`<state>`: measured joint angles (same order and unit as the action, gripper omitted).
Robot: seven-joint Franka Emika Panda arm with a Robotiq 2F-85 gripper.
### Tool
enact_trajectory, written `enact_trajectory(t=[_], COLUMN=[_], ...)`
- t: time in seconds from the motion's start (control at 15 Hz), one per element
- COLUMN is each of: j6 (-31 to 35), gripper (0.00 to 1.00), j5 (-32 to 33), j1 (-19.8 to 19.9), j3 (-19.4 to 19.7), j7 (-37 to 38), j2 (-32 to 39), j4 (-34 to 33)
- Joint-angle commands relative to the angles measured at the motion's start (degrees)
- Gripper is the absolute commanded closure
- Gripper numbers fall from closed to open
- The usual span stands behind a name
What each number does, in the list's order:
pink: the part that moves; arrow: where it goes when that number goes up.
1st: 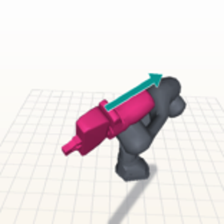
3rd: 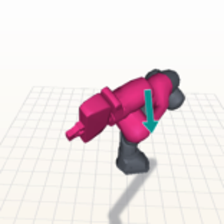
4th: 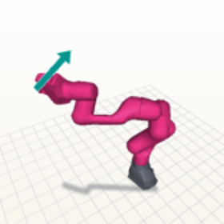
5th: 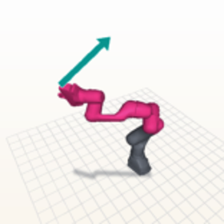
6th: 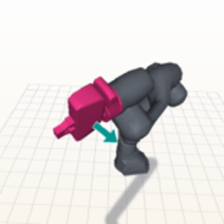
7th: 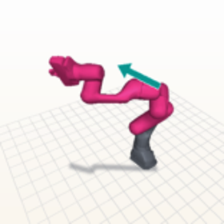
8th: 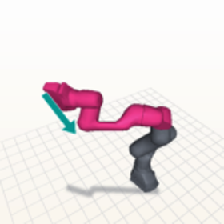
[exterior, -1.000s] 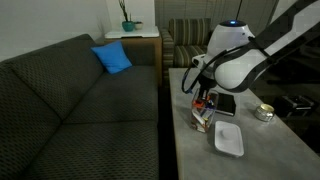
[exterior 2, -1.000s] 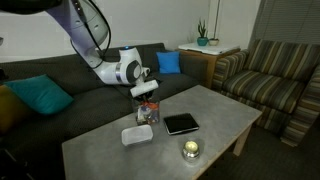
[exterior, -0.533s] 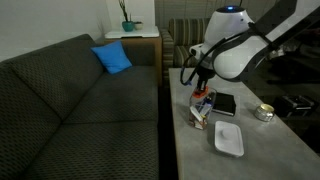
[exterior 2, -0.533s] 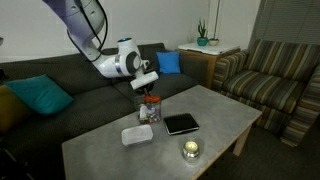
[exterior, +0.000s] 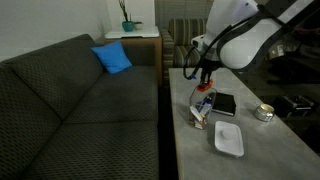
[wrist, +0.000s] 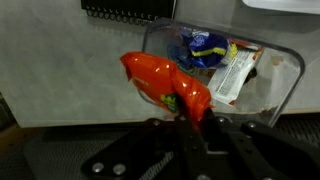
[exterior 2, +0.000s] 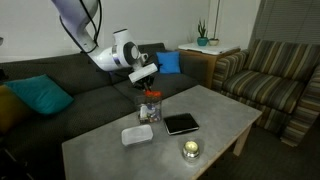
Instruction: Remove the orange object from the storage container and put it on the table
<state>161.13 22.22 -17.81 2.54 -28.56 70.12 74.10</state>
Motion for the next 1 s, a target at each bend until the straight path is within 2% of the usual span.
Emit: enact_trajectory(t=[0.0,0.33,0.67,0.8,0.93], j6=[0.5,-3.9,-11.5,-10.6,-5.5], gripper=[0.96,0.96,0.96,0.96,0.96], j5=[1.1,5.7,7.6,9.9,12.6], j1=[-2.2,-2.6,1.0,2.5,0.9], j3=[3.6,5.2,2.0,1.6,5.0], j7=[3.9,10.8,6.7,3.6,8.9], j2=[-7.2,-11.3,-10.8,-8.7,-5.9], j4=[11.3,21.9,30.2,31.5,31.2])
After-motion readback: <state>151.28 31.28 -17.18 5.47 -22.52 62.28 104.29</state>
